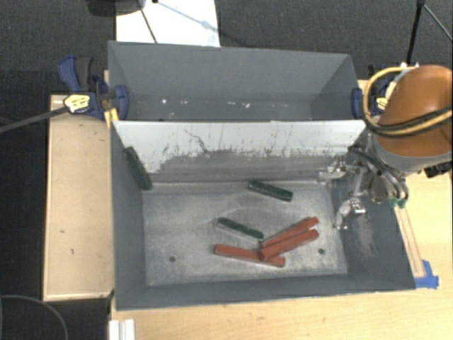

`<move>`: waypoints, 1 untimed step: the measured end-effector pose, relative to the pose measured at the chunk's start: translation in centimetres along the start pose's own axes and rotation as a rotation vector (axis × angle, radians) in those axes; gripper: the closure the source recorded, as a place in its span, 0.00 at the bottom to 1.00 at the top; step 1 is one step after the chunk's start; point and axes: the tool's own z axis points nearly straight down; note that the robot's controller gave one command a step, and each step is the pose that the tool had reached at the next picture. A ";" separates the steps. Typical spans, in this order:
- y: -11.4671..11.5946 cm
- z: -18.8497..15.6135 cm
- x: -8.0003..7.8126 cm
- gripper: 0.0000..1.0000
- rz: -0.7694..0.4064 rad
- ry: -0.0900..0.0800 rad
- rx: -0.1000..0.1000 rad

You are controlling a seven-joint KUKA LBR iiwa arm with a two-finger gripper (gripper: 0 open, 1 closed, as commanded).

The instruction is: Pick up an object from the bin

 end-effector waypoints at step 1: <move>0.0 7.0 0.2 0.00 -0.205 0.003 -0.001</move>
Offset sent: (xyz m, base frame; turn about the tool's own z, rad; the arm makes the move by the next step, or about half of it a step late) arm -0.0252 0.0154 -0.1278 -0.0807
